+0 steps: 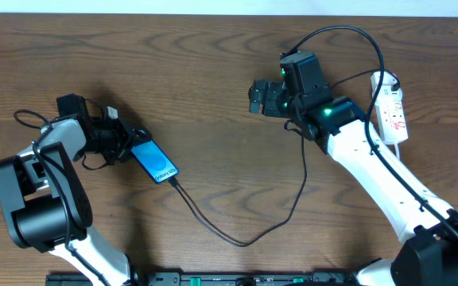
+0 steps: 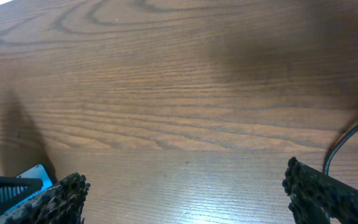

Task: Plug charger to phone and switch on socket
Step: 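Lay the phone flat on the table with the left gripper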

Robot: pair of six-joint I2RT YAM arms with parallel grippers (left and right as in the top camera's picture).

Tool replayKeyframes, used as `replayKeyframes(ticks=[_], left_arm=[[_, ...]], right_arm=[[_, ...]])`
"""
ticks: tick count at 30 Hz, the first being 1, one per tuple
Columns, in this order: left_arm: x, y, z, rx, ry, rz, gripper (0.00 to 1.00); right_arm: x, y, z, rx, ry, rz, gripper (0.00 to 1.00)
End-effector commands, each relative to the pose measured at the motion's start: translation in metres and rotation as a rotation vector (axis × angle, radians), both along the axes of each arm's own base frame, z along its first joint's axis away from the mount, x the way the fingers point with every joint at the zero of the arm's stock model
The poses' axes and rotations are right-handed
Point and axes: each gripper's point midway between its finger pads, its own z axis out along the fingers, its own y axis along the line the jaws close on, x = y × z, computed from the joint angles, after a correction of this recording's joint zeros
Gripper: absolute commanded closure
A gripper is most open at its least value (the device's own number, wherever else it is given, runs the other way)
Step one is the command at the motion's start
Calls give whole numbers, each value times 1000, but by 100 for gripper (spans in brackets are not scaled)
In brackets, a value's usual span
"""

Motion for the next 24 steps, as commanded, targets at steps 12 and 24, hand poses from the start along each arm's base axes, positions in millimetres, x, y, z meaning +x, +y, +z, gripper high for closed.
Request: replayKeyframes(ticks=[12, 24], left_arm=[[-34, 27, -33, 208, 183, 5, 64], [-39, 29, -34, 220, 207, 4, 64]], right_arm=[[1, -2, 9, -5, -25, -1, 1], [1, -2, 9, -6, -24, -1, 1]])
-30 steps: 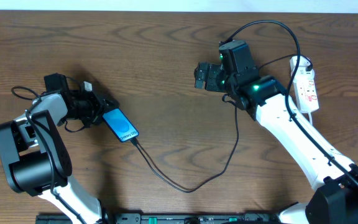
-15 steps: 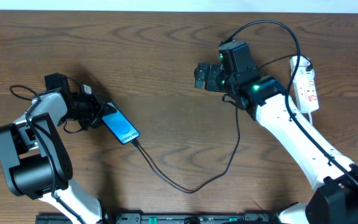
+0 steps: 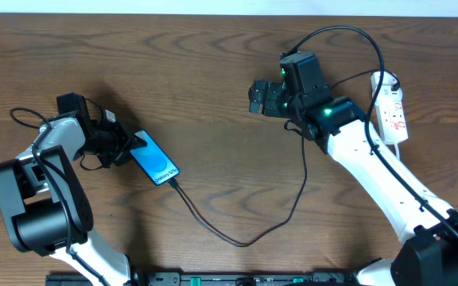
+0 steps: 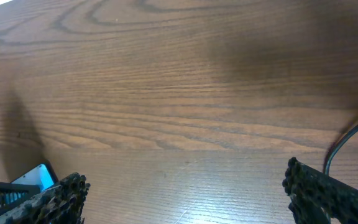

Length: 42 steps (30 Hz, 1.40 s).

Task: Plug charger to phone and switch on socket
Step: 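Lay the phone flat on the table with the left gripper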

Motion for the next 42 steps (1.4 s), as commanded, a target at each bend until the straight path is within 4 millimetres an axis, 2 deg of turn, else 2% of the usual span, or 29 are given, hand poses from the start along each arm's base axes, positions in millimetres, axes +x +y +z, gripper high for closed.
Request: replayKeyframes(ticks=[1, 10, 42], left_arm=[[-26, 18, -32, 128, 131, 1, 64], [-37, 25, -35, 173, 184, -2, 64], [-38, 24, -35, 172, 188, -3, 59]], right_arm=[[1, -2, 8, -6, -23, -1, 1], [1, -2, 8, -7, -21, -1, 1], [1, -2, 8, -7, -21, -1, 1]])
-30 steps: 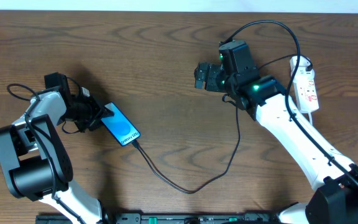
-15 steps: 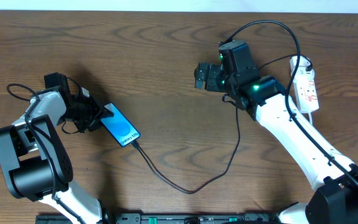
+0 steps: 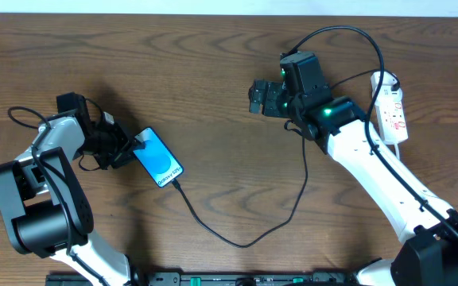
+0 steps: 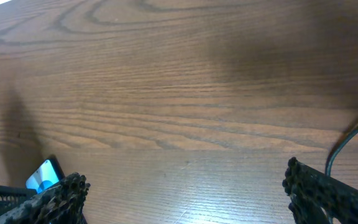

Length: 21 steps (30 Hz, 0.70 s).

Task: Plug charger to phone and switch on socket
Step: 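Lay the phone flat on the table with the left gripper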

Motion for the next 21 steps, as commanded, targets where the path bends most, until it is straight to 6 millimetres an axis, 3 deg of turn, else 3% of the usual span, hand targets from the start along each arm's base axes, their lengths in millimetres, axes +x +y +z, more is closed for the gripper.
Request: replayKeyframes(ticks=[1, 8, 9, 11, 17, 21], left_arm=[[-31, 18, -35, 123, 145, -4, 59], [-31, 18, -35, 123, 145, -4, 59], [-30, 18, -35, 124, 144, -3, 57], [-30, 19, -35, 128, 142, -2, 36], [-26, 23, -29, 133, 125, 8, 29], [-16, 26, -10, 153, 68, -7, 26]], right_arm=[[1, -2, 8, -6, -22, -1, 1], [1, -2, 8, -7, -22, -1, 1], [1, -2, 8, -7, -22, -1, 1], [1, -2, 8, -7, -21, 0, 1], [0, -2, 8, -9, -20, -1, 1], [1, -3, 8, -10, -21, -4, 1]])
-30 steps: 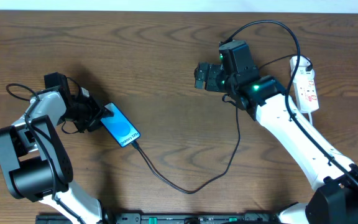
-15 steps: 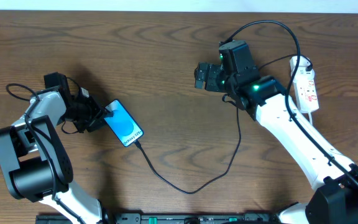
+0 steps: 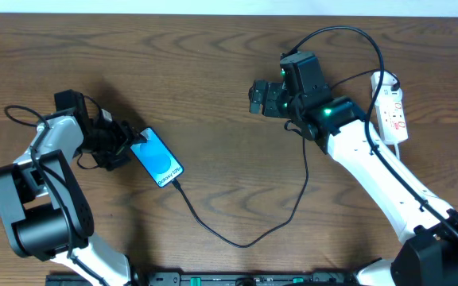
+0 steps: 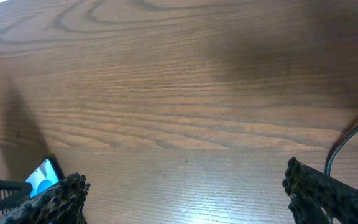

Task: Plug charger to phone and switch on socket
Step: 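Lay the phone flat on the table with the left gripper, then open the left gripper and lift it above the phone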

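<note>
The phone [image 3: 158,159], its blue screen lit, lies slanted at the left of the table; a corner of the phone [image 4: 41,175] shows in the right wrist view. My left gripper [image 3: 130,141] is closed on its upper-left end. The black charger cable [image 3: 245,241] enters the phone's lower-right end, loops across the table and arcs up to the white socket strip [image 3: 391,107] at the right edge. My right gripper [image 3: 258,97] hovers open over bare wood at centre right, its fingers [image 4: 61,199] wide apart with nothing between them.
The wooden table [image 3: 213,56] fills the view. The cable [image 4: 347,140] runs beside my right arm and passes under its forearm. The socket strip lies behind the right arm's elbow, near the right table edge.
My left gripper and the phone's held end have shifted slightly to the left. The right arm and the cable loop have not moved.
The phone lay slanted with the cable in its lower end and my left gripper at its upper end. It kept that place, then stood a little higher and more to the right, and now sits slightly left of that. The right gripper stayed open in place throughout.
</note>
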Robot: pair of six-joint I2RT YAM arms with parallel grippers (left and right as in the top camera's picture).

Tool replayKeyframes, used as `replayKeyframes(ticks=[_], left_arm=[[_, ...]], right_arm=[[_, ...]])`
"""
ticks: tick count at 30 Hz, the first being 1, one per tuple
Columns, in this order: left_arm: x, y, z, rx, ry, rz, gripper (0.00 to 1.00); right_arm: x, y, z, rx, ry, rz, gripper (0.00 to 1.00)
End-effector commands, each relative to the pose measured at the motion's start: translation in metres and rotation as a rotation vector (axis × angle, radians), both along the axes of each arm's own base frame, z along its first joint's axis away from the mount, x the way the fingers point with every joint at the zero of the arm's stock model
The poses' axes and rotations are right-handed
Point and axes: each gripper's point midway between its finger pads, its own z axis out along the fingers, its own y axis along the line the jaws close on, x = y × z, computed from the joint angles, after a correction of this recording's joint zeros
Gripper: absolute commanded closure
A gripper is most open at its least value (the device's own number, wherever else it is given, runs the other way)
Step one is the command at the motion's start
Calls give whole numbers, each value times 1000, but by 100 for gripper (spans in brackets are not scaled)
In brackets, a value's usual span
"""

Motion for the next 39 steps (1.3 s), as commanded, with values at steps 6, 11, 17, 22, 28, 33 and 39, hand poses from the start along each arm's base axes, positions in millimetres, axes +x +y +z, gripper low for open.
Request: replayKeyframes(ticks=[6, 11, 17, 22, 28, 33, 39], left_arm=[[-4, 26, 37, 195, -77, -96, 25], [-2, 30, 86, 356, -210, -179, 20], [3, 13, 134, 500, -368, -271, 19], [9, -15, 156, 543, -489, -416, 19], [10, -22, 157, 540, -501, -432, 2], [10, -22, 157, 540, -501, -432, 2], [10, -22, 157, 540, -501, -432, 2]], right_arm=[[2, -4, 9, -17, -29, -12, 1], [2, -4, 9, -17, -28, -12, 1], [2, -4, 9, -16, -28, -11, 1], [2, -4, 8, -16, -28, -12, 1], [2, -4, 9, -16, -28, -12, 1], [1, -5, 7, -20, -22, -12, 1], [1, -5, 7, -20, -22, -11, 1]])
